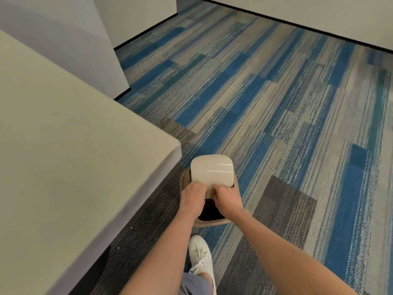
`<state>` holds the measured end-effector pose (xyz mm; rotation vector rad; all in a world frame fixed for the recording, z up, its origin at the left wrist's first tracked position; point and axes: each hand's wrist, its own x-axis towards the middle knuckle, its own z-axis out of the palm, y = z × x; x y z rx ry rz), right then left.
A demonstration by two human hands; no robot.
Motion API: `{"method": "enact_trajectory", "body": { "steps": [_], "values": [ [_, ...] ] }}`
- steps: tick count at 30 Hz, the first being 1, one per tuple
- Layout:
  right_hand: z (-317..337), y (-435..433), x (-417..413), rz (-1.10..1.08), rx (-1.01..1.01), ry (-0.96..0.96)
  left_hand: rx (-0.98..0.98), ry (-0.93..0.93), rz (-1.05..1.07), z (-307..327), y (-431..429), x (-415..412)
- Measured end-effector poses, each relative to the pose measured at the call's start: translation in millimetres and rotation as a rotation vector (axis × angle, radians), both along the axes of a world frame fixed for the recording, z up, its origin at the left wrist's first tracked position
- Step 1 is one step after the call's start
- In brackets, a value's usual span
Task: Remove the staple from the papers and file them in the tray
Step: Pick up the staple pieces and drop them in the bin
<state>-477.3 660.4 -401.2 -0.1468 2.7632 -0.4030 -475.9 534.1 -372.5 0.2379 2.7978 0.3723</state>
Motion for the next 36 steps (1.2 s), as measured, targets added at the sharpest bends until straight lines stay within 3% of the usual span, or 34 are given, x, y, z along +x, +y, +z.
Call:
{"method": "enact_trajectory", "body": {
  "steps": [15,36],
  "values": [
    [5,-5,4,0.099,0.033,0.008,-0.049,-0.033,-0.071,8,1,2],
    [27,-3,5,0.071,0.062,-0.043,-0.095,-0.048,-0.098,33,1,4]
  ]
}}
